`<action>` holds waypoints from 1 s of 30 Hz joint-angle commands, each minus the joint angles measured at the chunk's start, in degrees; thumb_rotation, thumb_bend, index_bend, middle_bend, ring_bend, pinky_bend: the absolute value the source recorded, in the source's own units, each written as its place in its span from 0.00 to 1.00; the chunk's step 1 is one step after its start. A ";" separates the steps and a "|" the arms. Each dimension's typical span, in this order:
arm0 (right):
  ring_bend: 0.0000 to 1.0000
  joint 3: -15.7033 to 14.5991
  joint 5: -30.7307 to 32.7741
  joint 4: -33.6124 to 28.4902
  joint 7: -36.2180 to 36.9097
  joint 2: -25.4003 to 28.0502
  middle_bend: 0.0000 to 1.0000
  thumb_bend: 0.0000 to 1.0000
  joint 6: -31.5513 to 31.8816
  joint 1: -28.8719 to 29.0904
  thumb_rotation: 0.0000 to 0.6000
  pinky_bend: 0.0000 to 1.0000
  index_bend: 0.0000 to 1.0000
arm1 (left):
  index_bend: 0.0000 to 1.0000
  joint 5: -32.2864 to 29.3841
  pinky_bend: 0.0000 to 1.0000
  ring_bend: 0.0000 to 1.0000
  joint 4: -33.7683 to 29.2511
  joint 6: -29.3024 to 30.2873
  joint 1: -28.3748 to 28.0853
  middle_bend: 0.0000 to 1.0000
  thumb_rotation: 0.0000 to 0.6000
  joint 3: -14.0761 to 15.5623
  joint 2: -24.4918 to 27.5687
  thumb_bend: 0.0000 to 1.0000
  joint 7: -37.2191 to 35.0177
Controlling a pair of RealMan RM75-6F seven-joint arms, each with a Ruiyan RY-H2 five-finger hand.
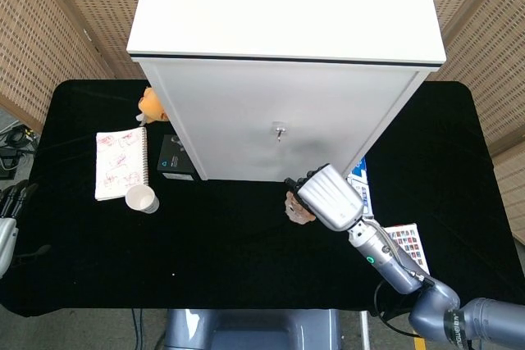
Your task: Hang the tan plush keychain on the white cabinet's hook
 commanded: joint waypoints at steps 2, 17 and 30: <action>0.90 1.87 -1.24 0.03 -1.42 1.91 0.93 0.67 1.17 0.33 1.00 1.00 0.74 | 0.00 -0.09 0.00 0.00 -0.04 -0.02 0.02 0.00 1.00 -0.02 0.02 0.00 -0.11; 0.90 5.91 -3.66 0.57 -7.75 6.16 0.93 0.67 0.06 2.60 1.00 1.00 0.74 | 0.00 -0.32 0.00 0.00 -0.16 -0.28 -0.12 0.00 1.00 -0.09 -0.15 0.00 0.39; 0.90 9.08 -0.12 2.91 -13.52 3.93 0.93 0.66 -5.88 7.70 1.00 1.00 0.74 | 0.00 -1.60 0.00 0.00 0.06 -1.01 -0.41 0.00 1.00 -0.50 -0.22 0.00 0.34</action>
